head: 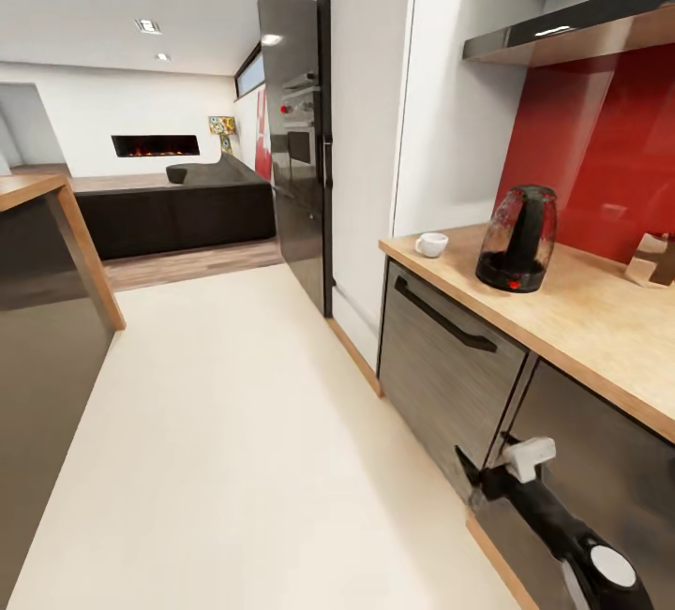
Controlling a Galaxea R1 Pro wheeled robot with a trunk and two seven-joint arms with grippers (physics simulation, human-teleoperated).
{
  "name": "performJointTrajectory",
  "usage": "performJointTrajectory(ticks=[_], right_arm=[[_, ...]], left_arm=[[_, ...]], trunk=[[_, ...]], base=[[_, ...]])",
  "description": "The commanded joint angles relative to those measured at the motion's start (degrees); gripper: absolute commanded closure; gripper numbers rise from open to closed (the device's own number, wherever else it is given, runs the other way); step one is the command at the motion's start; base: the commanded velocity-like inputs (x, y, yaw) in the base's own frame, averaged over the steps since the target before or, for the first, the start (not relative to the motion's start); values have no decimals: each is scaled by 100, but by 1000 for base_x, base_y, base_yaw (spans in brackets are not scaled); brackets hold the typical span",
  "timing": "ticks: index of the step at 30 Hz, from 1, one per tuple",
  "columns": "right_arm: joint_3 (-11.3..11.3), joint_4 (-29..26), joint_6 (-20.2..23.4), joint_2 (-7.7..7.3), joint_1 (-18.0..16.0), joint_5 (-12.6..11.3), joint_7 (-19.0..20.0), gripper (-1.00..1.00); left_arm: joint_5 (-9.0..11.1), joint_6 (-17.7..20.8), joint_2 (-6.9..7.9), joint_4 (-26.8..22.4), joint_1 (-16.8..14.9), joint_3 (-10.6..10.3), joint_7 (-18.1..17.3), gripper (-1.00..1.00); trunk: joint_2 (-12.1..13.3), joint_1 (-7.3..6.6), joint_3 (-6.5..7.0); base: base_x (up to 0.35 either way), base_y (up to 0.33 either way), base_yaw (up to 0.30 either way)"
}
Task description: Set up a coffee station on the kitchen countertop: keep the coffee maker on the countertop, move the bottle of coffee from the kitchen shelf to the counter next to the coffee maker, place a paper coffee filter on top of the coffee maker, put the saucer next to the coffee maker with the coffee cup on the saucer, and place the electric kettle next to the coffee maker.
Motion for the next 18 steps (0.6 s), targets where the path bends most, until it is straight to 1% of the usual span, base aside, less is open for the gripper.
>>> performJointTrajectory(ticks=[1,2,5,7,8,9,11,12,14,15,16,17,18], right_arm=[[-15,-171,154,0,-78,-9,21,-100],[-23,-472,532,-1,-409,-96,-16,-100],[-31,-621,981,1,-800,-141,-83,-100],[-32,-714,1641,2,-1350,-169,-231,-100],[-32,-726,1775,3,-1492,-173,-270,-100],[-32,-745,2002,3,-1781,-175,-340,-100],[-32,-755,2192,3,-2034,-175,-412,-100],[-32,-760,2372,3,-2272,-174,-521,-100],[-32,-761,2557,3,-2496,-173,-676,-100],[-31,-761,2737,5,-2702,-172,-889,-100],[-24,-761,2927,8,-2954,-176,-1323,-100],[-20,-760,2967,9,-3014,-179,-1498,-100],[-12,-759,3025,13,-3108,-187,-1880,-100]], left_arm=[[16,-9,2,-12,4,-17,-4,-100],[16,-9,3,-12,4,-18,-3,-100],[16,-9,3,-12,4,-17,-3,-100],[16,-8,4,-12,4,-13,-4,-100],[16,-8,4,-12,4,-13,-4,-100],[16,-7,4,-12,4,-12,-3,-100],[16,-6,4,-12,4,-13,-4,-100],[16,-7,4,-12,4,-13,-4,-100],[16,-8,4,-12,4,-14,-5,-100],[16,-8,4,-12,4,-14,-6,-100],[16,-9,4,-12,4,-15,-4,-100],[16,-7,4,-12,4,-16,-4,-100],[16,-8,4,-12,4,-17,-3,-100]], trunk=[[-2,0,-5],[-2,0,-5],[-2,0,-5],[-2,0,-5],[-2,0,-5],[-2,0,-5],[-2,0,-5],[-2,0,-5],[-2,0,-5],[-2,0,-5],[-2,0,-5],[-2,0,-5],[-2,0,-5]], base=[[0,0,0],[0,0,0],[0,0,0],[0,0,0],[0,0,0],[0,0,0],[0,0,0],[0,0,0],[0,0,0],[0,0,0],[0,0,0],[0,0,0],[0,0,0]])
